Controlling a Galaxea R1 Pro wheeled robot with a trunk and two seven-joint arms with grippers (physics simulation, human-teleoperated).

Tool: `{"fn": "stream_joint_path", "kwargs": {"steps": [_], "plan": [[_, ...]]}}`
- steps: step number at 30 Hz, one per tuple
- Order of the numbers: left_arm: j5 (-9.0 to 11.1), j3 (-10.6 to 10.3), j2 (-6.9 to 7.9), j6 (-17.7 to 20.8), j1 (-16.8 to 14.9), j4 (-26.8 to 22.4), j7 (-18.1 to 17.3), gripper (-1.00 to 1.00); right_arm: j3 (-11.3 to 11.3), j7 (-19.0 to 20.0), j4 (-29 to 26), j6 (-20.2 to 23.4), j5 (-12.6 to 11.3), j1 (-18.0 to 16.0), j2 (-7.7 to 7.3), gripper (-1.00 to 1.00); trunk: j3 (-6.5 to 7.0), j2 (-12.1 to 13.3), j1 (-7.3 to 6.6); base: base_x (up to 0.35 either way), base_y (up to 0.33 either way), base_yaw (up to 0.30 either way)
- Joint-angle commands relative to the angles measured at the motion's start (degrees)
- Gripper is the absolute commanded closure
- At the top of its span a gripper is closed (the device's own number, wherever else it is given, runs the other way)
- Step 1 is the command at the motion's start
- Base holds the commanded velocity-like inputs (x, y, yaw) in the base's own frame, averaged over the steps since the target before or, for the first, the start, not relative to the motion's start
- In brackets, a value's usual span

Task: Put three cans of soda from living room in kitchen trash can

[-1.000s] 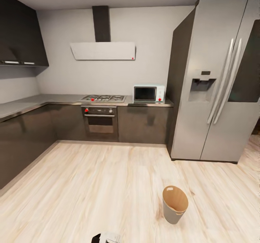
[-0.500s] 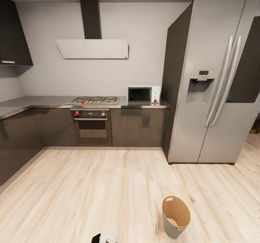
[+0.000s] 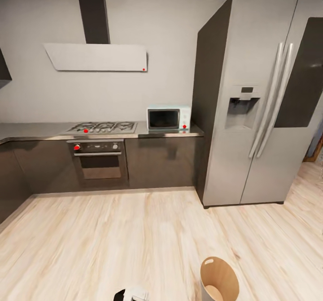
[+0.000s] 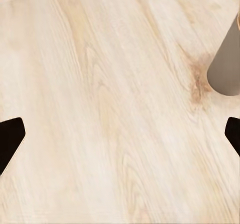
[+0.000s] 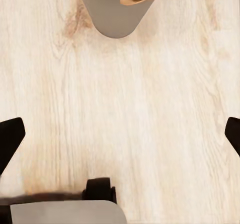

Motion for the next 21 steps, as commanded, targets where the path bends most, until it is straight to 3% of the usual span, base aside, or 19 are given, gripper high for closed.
{"fn": "stream_joint_path", "kwargs": {"steps": [1,11,21], "plan": [[0.0,0.0,0.00,0.0,0.0,0.0,0.0,-1.00,0.0,0.0,0.0,0.0,0.0,0.0,0.00,-1.00,0.00,0.0,0.00,0.317,0.015,-0.176],[-0.2,0.0,0.00,-0.7,0.0,0.0,0.0,-1.00,0.0,0.0,0.0,-0.1,-0.1,0.0,0.07,-1.00,-0.01,0.0,0.00,0.311,0.004,-0.240],[-0.2,0.0,0.00,-0.8,0.0,0.0,0.0,-1.00,0.1,0.0,0.0,-0.2,0.0,0.0,0.15,-1.00,-0.01,0.0,0.00,0.338,-0.020,-0.058]]}}
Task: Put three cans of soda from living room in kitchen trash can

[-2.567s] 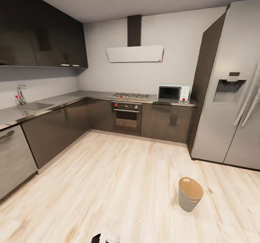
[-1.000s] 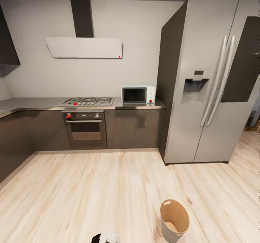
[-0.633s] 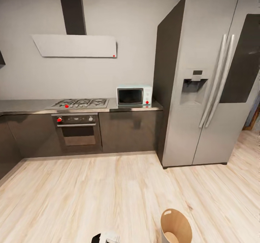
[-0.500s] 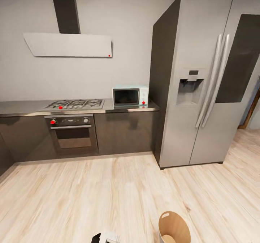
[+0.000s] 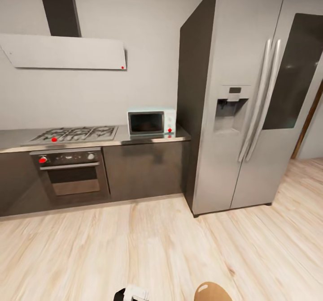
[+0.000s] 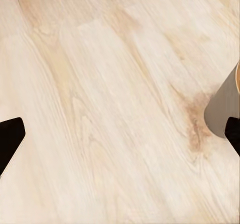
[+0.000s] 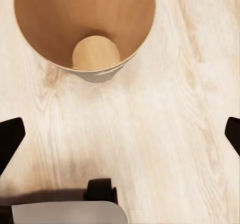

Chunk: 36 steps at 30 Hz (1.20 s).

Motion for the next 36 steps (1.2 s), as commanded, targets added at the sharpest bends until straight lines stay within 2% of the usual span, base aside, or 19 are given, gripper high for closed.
{"fn": "stream_joint_path", "kwargs": {"steps": [1,7,13,21,36], "plan": [[0.0,0.0,0.00,0.0,0.0,0.0,0.0,-1.00,0.0,0.0,0.0,0.0,0.0,0.0,0.01,-1.00,0.00,0.0,0.00,0.338,-0.087,-0.011],[-0.1,0.0,0.00,0.0,0.0,0.0,0.0,-1.00,0.0,0.0,0.0,0.0,0.0,0.0,0.02,-1.00,0.00,0.0,0.00,0.333,-0.075,-0.022],[-0.1,-0.1,0.00,-0.5,0.0,0.0,-0.1,-1.00,0.0,0.0,0.0,0.1,0.0,0.0,0.02,-1.00,0.00,0.0,0.00,0.221,-0.169,-0.169],[-0.2,-1.0,0.00,-2.3,0.0,0.0,-0.1,-1.00,0.0,0.0,0.0,0.0,0.0,0.0,0.03,-1.00,0.00,0.0,0.00,0.036,-0.138,-0.045],[-0.1,-1.1,0.08,-2.5,0.0,0.0,0.0,-1.00,0.2,0.0,0.0,0.0,0.1,0.0,0.27,-1.00,0.00,0.0,0.00,0.004,-0.034,-0.002]]}}
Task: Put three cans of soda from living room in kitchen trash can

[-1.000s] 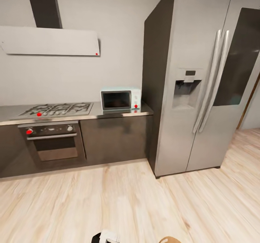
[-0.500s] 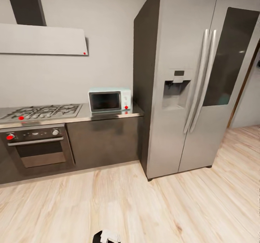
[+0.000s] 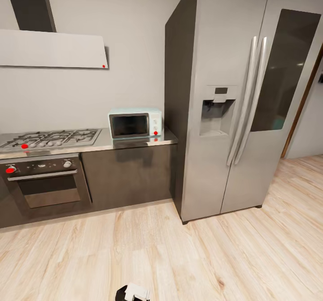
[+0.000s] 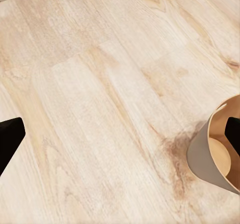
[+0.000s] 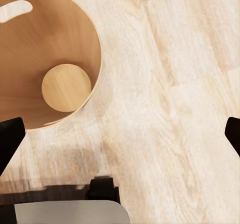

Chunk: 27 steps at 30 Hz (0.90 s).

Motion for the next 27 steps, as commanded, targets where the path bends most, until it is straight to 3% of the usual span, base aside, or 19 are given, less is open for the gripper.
{"fn": "stream_joint_path", "kwargs": {"steps": [1,8,14,18,21,24,27], "plan": [[0.0,0.0,0.00,0.0,0.0,0.0,0.0,-1.00,0.0,0.0,0.0,0.0,0.0,0.0,0.04,-1.00,0.00,0.0,0.00,0.000,-0.001,0.000],[0.0,0.0,0.01,0.0,0.1,0.2,-0.1,-1.00,-0.1,-0.1,0.1,0.3,-0.5,0.0,0.16,-1.00,0.00,0.0,0.00,0.000,0.000,0.000],[0.3,0.1,-0.05,0.7,0.0,3.1,-0.2,-1.00,0.0,-0.1,2.0,0.6,-0.6,0.0,0.87,-1.00,0.00,0.0,0.00,0.000,0.000,0.000],[0.6,0.3,-0.04,4.1,0.0,6.3,-0.2,-1.00,0.0,0.0,2.8,0.7,-0.6,0.0,1.39,-1.00,0.00,0.0,0.00,0.000,0.000,0.000],[2.6,0.5,0.00,8.8,0.0,8.4,-0.2,-1.00,0.0,0.0,3.0,0.8,-0.6,0.0,1.49,-1.00,0.00,0.0,0.00,0.000,0.000,0.000],[8.0,0.6,0.25,14.2,-1.4,9.7,0.0,-1.00,0.0,-0.1,3.1,1.0,-0.7,0.0,1.51,-1.00,0.00,0.0,0.00,0.000,0.000,0.000],[10.0,0.7,0.35,15.9,-2.7,11.1,0.2,-1.00,-0.1,-0.1,3.0,1.9,-0.7,0.0,1.51,-1.00,0.00,0.0,0.00,0.000,0.000,0.000]]}}
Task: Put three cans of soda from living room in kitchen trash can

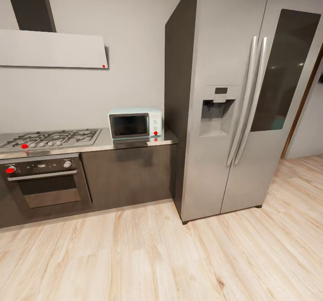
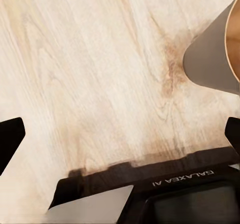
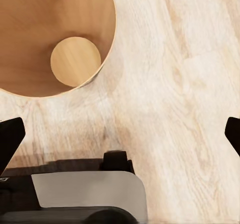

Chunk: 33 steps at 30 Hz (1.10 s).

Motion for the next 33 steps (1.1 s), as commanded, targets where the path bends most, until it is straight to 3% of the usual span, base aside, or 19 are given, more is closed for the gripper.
{"fn": "stream_joint_path", "kwargs": {"steps": [1,7,19,25,33], "plan": [[0.5,0.0,0.02,0.4,-0.3,0.6,0.1,-1.00,0.0,0.0,0.0,0.6,0.0,0.0,-0.02,-1.00,0.00,0.0,0.00,0.000,0.000,0.000],[2.1,0.2,0.09,1.3,-1.6,4.6,0.5,-1.00,-0.4,1.7,-0.2,4.3,0.0,0.0,-0.22,-1.00,0.00,0.0,0.00,0.000,0.000,0.000],[2.6,0.1,0.10,0.8,-1.8,5.3,2.8,-1.00,-0.5,3.5,-1.1,8.2,0.0,-0.1,-0.18,-1.00,0.00,0.0,0.00,0.000,0.000,0.000],[2.6,0.1,0.10,0.8,-1.8,5.2,2.9,-1.00,-0.5,3.6,-3.6,17.7,0.0,-1.3,-0.18,-1.00,0.00,0.0,0.00,0.000,0.000,0.000],[2.6,0.0,0.10,0.7,-1.8,5.2,2.8,-1.00,-0.5,3.6,-6.5,22.2,0.0,-1.8,-0.18,-1.00,-0.28,0.0,0.00,0.000,0.000,0.000]]}}
